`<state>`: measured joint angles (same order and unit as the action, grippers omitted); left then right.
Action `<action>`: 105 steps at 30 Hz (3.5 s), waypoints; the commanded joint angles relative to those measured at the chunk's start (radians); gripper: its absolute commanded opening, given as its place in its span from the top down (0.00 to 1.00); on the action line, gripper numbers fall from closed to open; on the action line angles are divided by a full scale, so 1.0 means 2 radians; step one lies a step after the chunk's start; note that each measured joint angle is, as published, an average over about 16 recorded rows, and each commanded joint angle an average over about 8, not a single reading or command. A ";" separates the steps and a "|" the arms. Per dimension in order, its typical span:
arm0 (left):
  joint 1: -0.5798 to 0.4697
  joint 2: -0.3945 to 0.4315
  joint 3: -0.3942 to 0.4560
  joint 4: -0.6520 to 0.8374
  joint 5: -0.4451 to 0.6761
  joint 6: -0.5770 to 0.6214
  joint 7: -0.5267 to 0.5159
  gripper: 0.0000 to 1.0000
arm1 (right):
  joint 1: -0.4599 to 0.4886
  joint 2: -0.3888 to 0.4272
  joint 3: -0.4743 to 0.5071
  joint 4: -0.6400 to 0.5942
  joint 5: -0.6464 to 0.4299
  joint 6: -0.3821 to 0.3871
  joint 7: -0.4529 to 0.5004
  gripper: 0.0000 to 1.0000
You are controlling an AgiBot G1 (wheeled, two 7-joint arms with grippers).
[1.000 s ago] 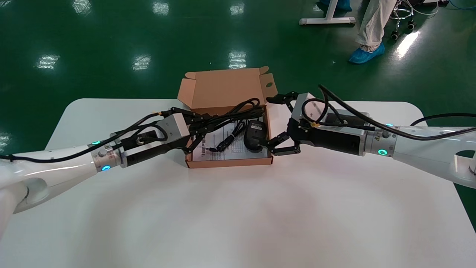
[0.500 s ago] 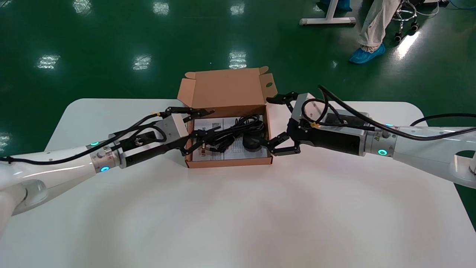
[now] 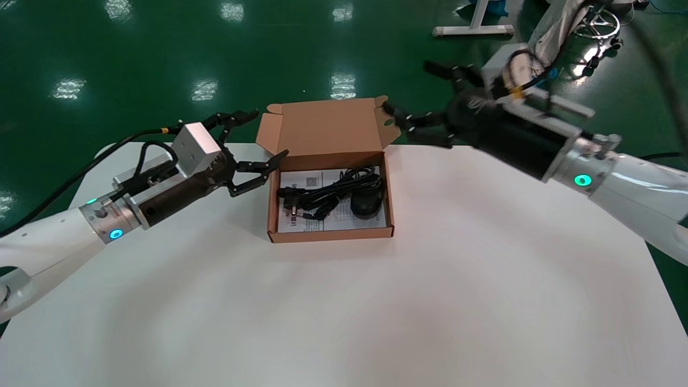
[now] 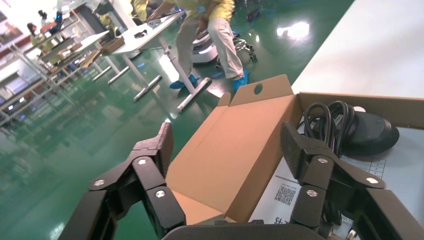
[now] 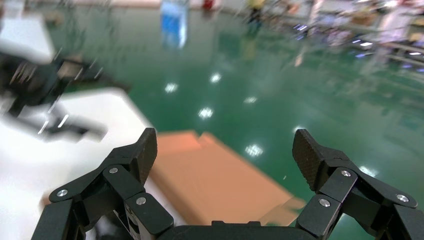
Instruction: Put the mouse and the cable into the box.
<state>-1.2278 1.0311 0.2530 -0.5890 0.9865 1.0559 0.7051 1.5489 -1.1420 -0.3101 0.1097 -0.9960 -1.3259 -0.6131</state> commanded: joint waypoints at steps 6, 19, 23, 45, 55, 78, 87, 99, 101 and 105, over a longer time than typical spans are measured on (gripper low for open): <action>0.008 -0.020 0.000 -0.032 -0.014 0.021 -0.039 0.00 | -0.025 0.028 0.007 0.061 0.022 -0.010 0.046 0.00; 0.026 -0.069 0.003 -0.113 -0.043 0.072 -0.144 0.00 | -0.082 0.091 0.009 0.200 0.051 -0.030 0.140 0.00; 0.031 -0.084 0.004 -0.138 -0.052 0.088 -0.176 0.00 | -0.099 0.111 0.010 0.243 0.060 -0.036 0.169 0.00; 0.060 -0.165 0.010 -0.273 -0.101 0.173 -0.350 0.00 | -0.192 0.215 0.014 0.475 0.109 -0.069 0.325 0.00; 0.073 -0.200 0.013 -0.331 -0.122 0.210 -0.425 0.00 | -0.231 0.259 0.015 0.572 0.130 -0.083 0.390 0.00; 0.078 -0.212 0.013 -0.350 -0.130 0.222 -0.448 0.00 | -0.239 0.267 0.015 0.592 0.134 -0.086 0.401 0.00; 0.077 -0.210 0.013 -0.348 -0.129 0.220 -0.446 0.00 | -0.238 0.266 0.015 0.589 0.133 -0.085 0.401 0.00; 0.077 -0.210 0.013 -0.347 -0.128 0.219 -0.445 0.00 | -0.238 0.266 0.015 0.588 0.133 -0.085 0.401 0.00; 0.077 -0.210 0.013 -0.347 -0.128 0.219 -0.445 0.00 | -0.238 0.266 0.015 0.588 0.133 -0.085 0.401 0.00; 0.077 -0.210 0.013 -0.347 -0.128 0.219 -0.445 0.00 | -0.237 0.266 0.015 0.588 0.133 -0.085 0.401 0.00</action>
<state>-1.0746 0.6120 0.2794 -1.2824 0.7308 1.4943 -0.1849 1.0740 -0.6108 -0.2796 1.2849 -0.7304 -1.4955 0.1879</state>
